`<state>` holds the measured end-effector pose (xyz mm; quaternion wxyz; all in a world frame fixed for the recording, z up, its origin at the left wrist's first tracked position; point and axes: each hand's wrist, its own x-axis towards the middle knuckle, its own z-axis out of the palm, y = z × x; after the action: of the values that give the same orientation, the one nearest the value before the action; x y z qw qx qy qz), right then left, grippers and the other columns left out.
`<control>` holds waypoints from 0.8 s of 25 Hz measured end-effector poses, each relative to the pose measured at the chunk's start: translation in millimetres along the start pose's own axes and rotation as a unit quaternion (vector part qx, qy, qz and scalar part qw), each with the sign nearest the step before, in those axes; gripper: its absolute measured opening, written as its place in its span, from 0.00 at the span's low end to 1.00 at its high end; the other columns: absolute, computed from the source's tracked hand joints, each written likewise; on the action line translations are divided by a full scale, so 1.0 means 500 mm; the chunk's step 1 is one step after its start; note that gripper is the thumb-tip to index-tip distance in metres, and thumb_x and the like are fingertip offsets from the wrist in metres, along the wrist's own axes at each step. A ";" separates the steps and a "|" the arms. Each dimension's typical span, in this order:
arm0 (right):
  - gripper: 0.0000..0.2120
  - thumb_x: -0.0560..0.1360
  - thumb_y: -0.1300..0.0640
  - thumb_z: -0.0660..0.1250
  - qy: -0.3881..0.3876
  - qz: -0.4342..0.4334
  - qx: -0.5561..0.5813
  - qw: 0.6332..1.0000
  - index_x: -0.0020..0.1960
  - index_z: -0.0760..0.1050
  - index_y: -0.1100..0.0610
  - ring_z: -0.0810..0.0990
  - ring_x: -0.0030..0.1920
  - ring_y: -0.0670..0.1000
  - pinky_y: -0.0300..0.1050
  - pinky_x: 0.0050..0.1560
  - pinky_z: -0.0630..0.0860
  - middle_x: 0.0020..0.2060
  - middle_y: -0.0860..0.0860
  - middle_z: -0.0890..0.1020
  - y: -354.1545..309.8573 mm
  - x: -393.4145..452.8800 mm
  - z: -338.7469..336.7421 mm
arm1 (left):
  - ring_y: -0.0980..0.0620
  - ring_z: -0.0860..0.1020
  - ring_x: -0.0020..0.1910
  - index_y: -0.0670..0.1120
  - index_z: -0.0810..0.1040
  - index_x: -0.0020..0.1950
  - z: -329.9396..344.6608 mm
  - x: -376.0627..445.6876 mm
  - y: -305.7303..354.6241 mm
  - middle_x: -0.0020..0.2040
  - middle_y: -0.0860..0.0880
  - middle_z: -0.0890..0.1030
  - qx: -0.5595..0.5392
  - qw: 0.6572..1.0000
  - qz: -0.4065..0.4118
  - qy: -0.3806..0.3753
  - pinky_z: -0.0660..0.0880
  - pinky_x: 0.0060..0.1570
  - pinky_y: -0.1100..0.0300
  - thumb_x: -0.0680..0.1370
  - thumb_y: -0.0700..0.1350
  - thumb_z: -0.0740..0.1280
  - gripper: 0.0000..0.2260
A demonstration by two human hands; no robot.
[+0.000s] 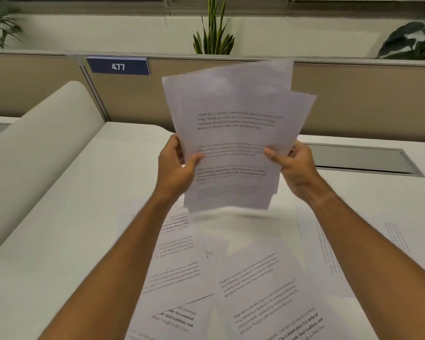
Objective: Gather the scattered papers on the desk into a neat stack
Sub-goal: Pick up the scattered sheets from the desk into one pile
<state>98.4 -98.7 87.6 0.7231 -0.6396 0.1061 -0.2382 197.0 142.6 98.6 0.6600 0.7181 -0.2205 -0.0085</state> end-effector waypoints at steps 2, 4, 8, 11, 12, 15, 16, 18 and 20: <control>0.14 0.68 0.57 0.77 -0.013 -0.037 -0.012 0.999 0.53 0.82 0.56 0.84 0.53 0.60 0.55 0.53 0.81 0.52 0.55 0.86 -0.019 0.002 -0.008 | 0.50 0.81 0.56 0.47 0.72 0.60 -0.002 0.006 0.003 0.57 0.48 0.81 -0.026 0.999 0.018 -0.010 0.80 0.55 0.49 0.76 0.37 0.69 0.14; 0.14 0.70 0.57 0.76 -0.024 -0.046 -0.025 0.998 0.56 0.81 0.56 0.84 0.54 0.60 0.54 0.53 0.82 0.54 0.56 0.85 -0.017 -0.003 -0.011 | 0.51 0.80 0.57 0.52 0.72 0.57 0.005 -0.003 -0.005 0.56 0.50 0.80 -0.051 0.998 0.016 -0.031 0.80 0.56 0.53 0.77 0.40 0.66 0.12; 0.14 0.74 0.64 0.72 0.000 0.018 -0.089 0.996 0.59 0.78 0.58 0.83 0.52 0.53 0.49 0.55 0.80 0.52 0.54 0.84 0.037 -0.029 -0.003 | 0.53 0.78 0.57 0.51 0.69 0.60 0.030 -0.034 -0.058 0.57 0.55 0.78 0.003 0.996 -0.037 -0.085 0.78 0.57 0.52 0.80 0.45 0.60 0.09; 0.15 0.76 0.64 0.70 -0.002 0.054 -0.114 0.992 0.61 0.77 0.57 0.82 0.54 0.52 0.45 0.55 0.80 0.54 0.53 0.83 0.065 -0.042 -0.004 | 0.52 0.78 0.59 0.49 0.69 0.65 0.029 -0.037 -0.085 0.60 0.54 0.78 0.041 0.992 -0.065 -0.102 0.78 0.58 0.52 0.82 0.42 0.58 0.12; 0.14 0.76 0.64 0.70 0.000 0.056 -0.122 0.991 0.61 0.78 0.57 0.82 0.53 0.51 0.43 0.53 0.80 0.53 0.52 0.84 0.069 -0.044 -0.006 | 0.50 0.77 0.59 0.49 0.69 0.65 0.026 -0.036 -0.089 0.61 0.52 0.77 0.052 0.991 -0.069 -0.099 0.77 0.58 0.52 0.82 0.41 0.58 0.12; 0.10 0.77 0.64 0.69 0.015 0.052 -0.123 0.991 0.55 0.79 0.54 0.85 0.48 0.47 0.38 0.45 0.81 0.50 0.49 0.85 0.069 -0.049 -0.008 | 0.47 0.80 0.56 0.47 0.71 0.57 0.018 -0.027 -0.085 0.58 0.47 0.80 0.046 0.992 -0.092 -0.067 0.80 0.56 0.48 0.82 0.43 0.59 0.05; 0.09 0.77 0.64 0.69 0.017 0.048 -0.117 0.992 0.55 0.79 0.53 0.85 0.46 0.45 0.37 0.43 0.81 0.49 0.49 0.85 0.066 -0.050 -0.010 | 0.45 0.81 0.55 0.47 0.72 0.53 0.016 -0.023 -0.078 0.56 0.45 0.80 0.037 0.993 -0.104 -0.045 0.80 0.55 0.47 0.82 0.43 0.60 0.02; 0.08 0.77 0.63 0.69 0.020 0.057 -0.110 0.992 0.55 0.79 0.55 0.86 0.45 0.47 0.40 0.40 0.81 0.48 0.50 0.86 0.063 -0.052 -0.014 | 0.42 0.81 0.53 0.49 0.72 0.48 0.013 -0.015 -0.063 0.53 0.42 0.81 0.033 0.992 -0.124 0.009 0.80 0.54 0.45 0.81 0.44 0.63 0.03; 0.07 0.76 0.62 0.70 0.017 0.093 -0.105 0.990 0.54 0.79 0.57 0.87 0.43 0.49 0.42 0.37 0.82 0.45 0.50 0.87 0.065 -0.061 -0.016 | 0.44 0.82 0.51 0.49 0.73 0.48 0.009 -0.009 -0.054 0.52 0.44 0.82 0.037 0.987 -0.150 0.036 0.81 0.53 0.45 0.80 0.44 0.64 0.02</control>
<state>75.2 -88.8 50.0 0.6691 -0.6952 0.2020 -0.1682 199.8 140.5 71.2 0.6317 0.7669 -0.0866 -0.0734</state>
